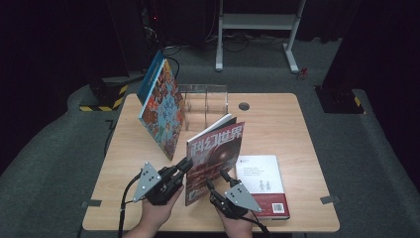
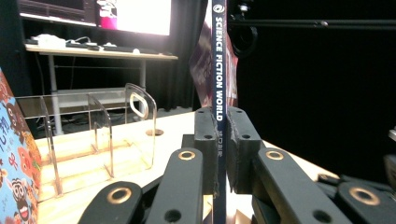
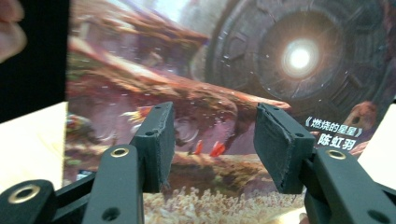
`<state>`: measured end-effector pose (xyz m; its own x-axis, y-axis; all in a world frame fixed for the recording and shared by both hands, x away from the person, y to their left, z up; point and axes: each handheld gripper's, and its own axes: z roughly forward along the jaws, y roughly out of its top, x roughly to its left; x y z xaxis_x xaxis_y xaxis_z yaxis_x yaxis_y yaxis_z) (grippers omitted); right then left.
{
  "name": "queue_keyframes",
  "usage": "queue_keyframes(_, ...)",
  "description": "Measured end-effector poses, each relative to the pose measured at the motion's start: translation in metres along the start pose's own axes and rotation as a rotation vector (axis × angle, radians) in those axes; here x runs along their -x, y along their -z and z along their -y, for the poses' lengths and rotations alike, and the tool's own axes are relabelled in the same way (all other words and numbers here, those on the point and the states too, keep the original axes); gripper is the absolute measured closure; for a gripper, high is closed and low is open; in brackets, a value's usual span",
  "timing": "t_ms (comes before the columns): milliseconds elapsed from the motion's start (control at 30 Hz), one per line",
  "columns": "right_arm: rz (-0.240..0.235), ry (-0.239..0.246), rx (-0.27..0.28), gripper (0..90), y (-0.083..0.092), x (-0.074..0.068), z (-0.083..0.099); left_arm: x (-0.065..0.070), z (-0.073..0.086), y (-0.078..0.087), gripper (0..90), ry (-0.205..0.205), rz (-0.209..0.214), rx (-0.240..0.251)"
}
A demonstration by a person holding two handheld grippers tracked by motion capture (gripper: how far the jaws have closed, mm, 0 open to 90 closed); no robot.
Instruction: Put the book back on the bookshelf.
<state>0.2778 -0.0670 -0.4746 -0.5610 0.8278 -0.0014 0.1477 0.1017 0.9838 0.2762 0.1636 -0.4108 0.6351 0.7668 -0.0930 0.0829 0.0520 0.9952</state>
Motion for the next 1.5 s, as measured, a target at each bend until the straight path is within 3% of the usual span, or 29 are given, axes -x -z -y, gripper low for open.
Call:
queue_keyframes(267, 0.007, -0.017, -0.046, 48.2, -0.010, 0.001, 0.002, -0.008, 0.007, 0.011, 83.3, 0.014, 0.022, -0.005)
queue_keyframes(367, 0.005, -0.019, -0.054, 48.0, -0.013, 0.001, 0.003, -0.011, 0.011, 0.016, 82.8, 0.008, 0.049, -0.004)
queue_keyframes(667, -0.006, -0.016, -0.053, 48.0, -0.015, -0.004, 0.004, -0.017, 0.018, 0.025, 79.8, -0.007, 0.037, -0.017)
queue_keyframes(933, -0.001, -0.005, -0.049, 48.5, -0.013, -0.005, 0.004, -0.014, 0.020, 0.022, 76.5, -0.020, 0.055, -0.025)
queue_keyframes(1333, -0.018, -0.002, -0.030, 49.3, -0.010, -0.006, 0.004, -0.011, 0.028, 0.007, 65.8, -0.011, 0.101, -0.098)
queue_keyframes(1400, -0.020, -0.001, -0.028, 49.6, -0.010, -0.006, 0.004, -0.008, 0.029, 0.008, 70.6, -0.036, 0.070, -0.086)
queue_keyframes(1500, -0.027, -0.003, -0.018, 48.8, -0.008, -0.005, 0.004, -0.005, 0.027, 0.009, 79.7, -0.062, 0.073, -0.076)
